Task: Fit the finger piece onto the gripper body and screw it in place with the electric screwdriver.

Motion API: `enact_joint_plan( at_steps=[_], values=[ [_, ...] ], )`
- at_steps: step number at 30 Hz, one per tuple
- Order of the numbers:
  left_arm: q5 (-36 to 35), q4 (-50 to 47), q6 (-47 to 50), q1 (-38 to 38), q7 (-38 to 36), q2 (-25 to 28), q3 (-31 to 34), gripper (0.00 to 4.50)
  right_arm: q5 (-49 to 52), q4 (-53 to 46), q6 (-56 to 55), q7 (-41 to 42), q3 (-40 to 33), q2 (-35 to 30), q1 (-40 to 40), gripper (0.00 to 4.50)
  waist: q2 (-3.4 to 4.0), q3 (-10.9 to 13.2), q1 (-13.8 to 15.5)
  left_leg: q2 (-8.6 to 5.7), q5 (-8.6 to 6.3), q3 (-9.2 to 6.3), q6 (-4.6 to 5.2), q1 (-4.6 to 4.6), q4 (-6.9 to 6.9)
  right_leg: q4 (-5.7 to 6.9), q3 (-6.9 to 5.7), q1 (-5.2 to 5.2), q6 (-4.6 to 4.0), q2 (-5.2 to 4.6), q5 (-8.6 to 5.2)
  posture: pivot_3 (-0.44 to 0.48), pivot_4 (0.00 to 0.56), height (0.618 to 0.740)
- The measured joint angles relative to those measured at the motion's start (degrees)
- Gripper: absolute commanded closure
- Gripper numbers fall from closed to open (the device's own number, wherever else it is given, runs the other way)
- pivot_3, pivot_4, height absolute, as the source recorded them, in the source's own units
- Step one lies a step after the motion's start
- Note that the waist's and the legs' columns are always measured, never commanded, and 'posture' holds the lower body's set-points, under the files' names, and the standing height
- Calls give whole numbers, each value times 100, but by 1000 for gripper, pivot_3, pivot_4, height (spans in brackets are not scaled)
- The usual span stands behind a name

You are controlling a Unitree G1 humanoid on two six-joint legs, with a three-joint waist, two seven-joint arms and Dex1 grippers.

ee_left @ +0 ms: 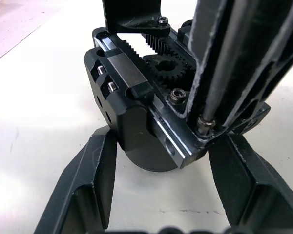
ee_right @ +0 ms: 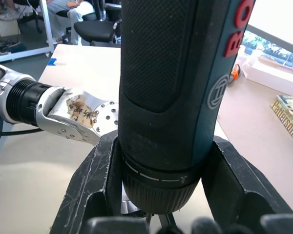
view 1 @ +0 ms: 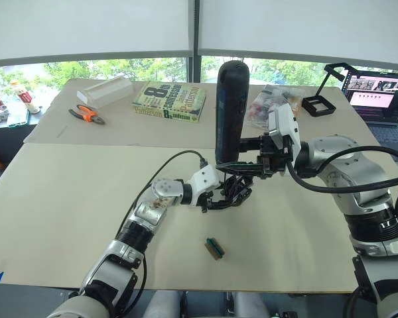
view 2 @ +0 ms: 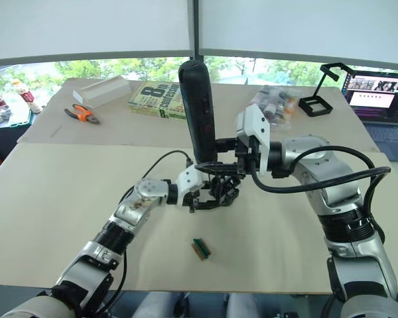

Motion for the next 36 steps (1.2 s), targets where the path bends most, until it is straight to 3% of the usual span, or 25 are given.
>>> enact_joint_plan(
  at_steps=[12,36],
  values=[
    [23,193,-2,-164,-13,-108,-20,2209,-244,-404,-15,-106,160,-47,58,2604,2,1,11,-3,-1,-52,2,-57,32,-13,-62,-9,10,-9,7,0,150,740],
    [22,221,-2,-172,16,-101,-20,2210,-190,-70,-252,-91,-111,69,221,2604,2,1,7,-10,2,-64,4,-55,40,-4,-70,-1,11,-13,9,0,150,740]
  ],
)
